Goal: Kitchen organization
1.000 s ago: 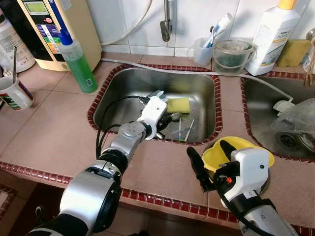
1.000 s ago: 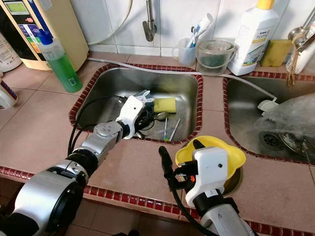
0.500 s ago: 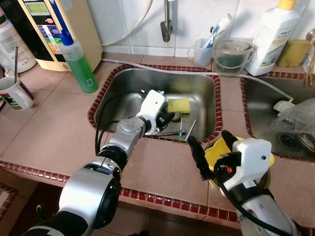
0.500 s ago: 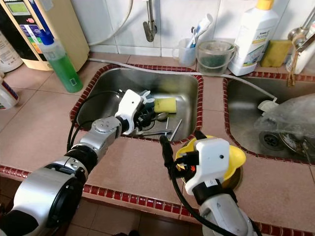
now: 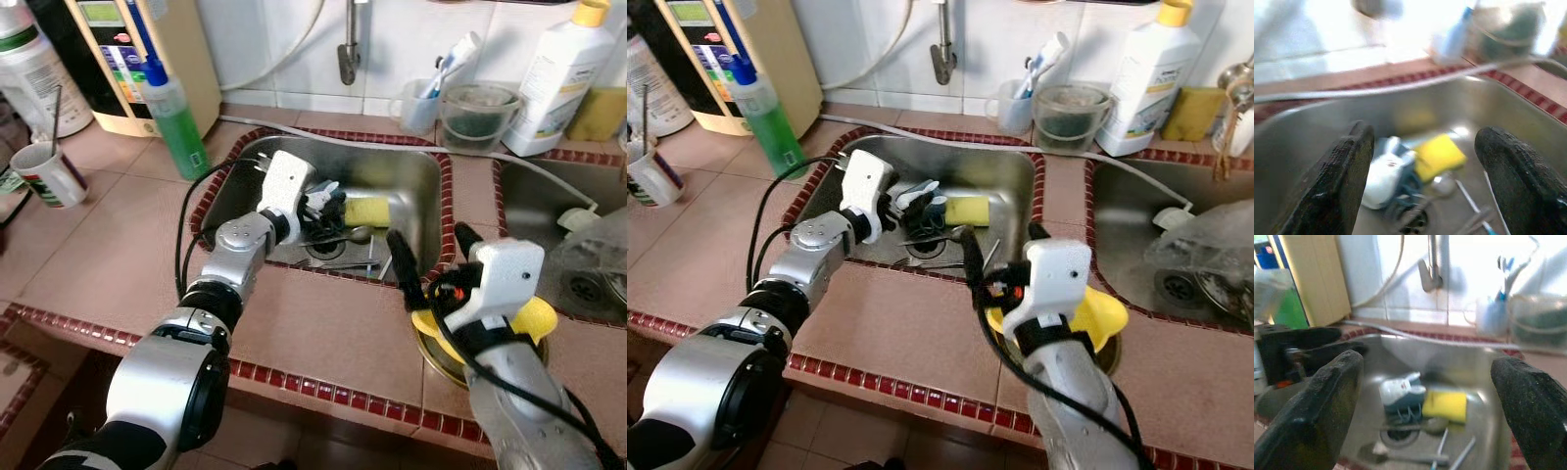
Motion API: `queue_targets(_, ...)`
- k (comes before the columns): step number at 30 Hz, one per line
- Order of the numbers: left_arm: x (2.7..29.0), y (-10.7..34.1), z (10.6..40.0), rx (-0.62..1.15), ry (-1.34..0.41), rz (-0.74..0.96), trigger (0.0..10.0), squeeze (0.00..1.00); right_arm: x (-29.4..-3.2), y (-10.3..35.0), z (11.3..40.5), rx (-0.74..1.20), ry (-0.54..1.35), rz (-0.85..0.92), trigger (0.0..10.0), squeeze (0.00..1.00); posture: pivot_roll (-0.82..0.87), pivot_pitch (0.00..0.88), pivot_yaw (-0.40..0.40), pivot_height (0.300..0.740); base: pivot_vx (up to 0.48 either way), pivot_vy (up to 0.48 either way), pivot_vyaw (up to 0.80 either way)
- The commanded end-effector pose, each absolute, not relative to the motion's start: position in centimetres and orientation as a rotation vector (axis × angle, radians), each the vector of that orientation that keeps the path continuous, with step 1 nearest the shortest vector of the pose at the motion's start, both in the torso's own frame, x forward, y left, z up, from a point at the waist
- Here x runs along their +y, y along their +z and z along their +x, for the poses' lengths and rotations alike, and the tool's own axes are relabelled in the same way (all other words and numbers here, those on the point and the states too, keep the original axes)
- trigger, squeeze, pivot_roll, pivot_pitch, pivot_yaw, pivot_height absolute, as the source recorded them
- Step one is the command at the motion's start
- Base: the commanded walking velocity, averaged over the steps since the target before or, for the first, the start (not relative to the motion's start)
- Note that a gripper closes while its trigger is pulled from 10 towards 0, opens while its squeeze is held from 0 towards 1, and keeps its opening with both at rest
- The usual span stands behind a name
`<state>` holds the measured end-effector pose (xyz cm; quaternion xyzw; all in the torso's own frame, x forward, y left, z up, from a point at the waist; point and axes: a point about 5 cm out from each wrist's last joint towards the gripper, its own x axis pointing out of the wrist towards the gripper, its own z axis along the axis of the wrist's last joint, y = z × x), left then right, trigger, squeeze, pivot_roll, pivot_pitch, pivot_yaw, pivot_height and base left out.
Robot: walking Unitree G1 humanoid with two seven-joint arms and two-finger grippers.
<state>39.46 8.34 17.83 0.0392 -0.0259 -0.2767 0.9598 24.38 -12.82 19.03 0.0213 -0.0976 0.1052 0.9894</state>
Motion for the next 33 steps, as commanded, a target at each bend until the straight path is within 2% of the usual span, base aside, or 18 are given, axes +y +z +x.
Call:
queue_targets(1, 9.4, 18.1, 39.5, -0.087, -0.509, 0.068, 10.0, 0.0, -12.8, 18.8, 25.0, -0.208, 0.205, 0.044, 10.0, 0.0, -0.06, 0.016, 0.063, 0.74, 0.0, 0.0, 0.0)
queue_targets(11, 10.5, 17.8, 38.2, -0.188, -0.412, 0.055, 10.0, 0.0, -12.7, 18.5, 27.9, -0.273, 0.166, 0.032, 10.0, 0.0, -0.04, 0.0, 0.036, 0.74, 0.0, 0.0, 0.0)
queue_targets(19, 10.9, 17.4, 36.6, -0.225, -0.369, 0.001, 10.0, 0.0, -13.2, 18.1, 28.5, -0.339, 0.122, 0.038, 10.0, 0.0, -0.02, 0.0, 0.022, 0.74, 0.0, 0.0, 0.0)
queue_targets(26, 10.9, 16.5, 35.4, -0.223, -0.332, 0.025, 10.0, 0.0, -13.5, 17.5, 29.5, -0.347, 0.103, 0.027, 10.0, 0.0, 0.0, 0.0, 0.001, 0.74, 0.0, 0.0, 0.0)
queue_targets(33, 10.7, 16.8, 35.2, -0.212, -0.325, 0.008, 10.0, 0.0, -13.5, 17.2, 29.8, -0.351, 0.109, 0.021, 10.0, 0.0, 0.02, 0.0, -0.007, 0.74, 0.0, 0.0, 0.0)
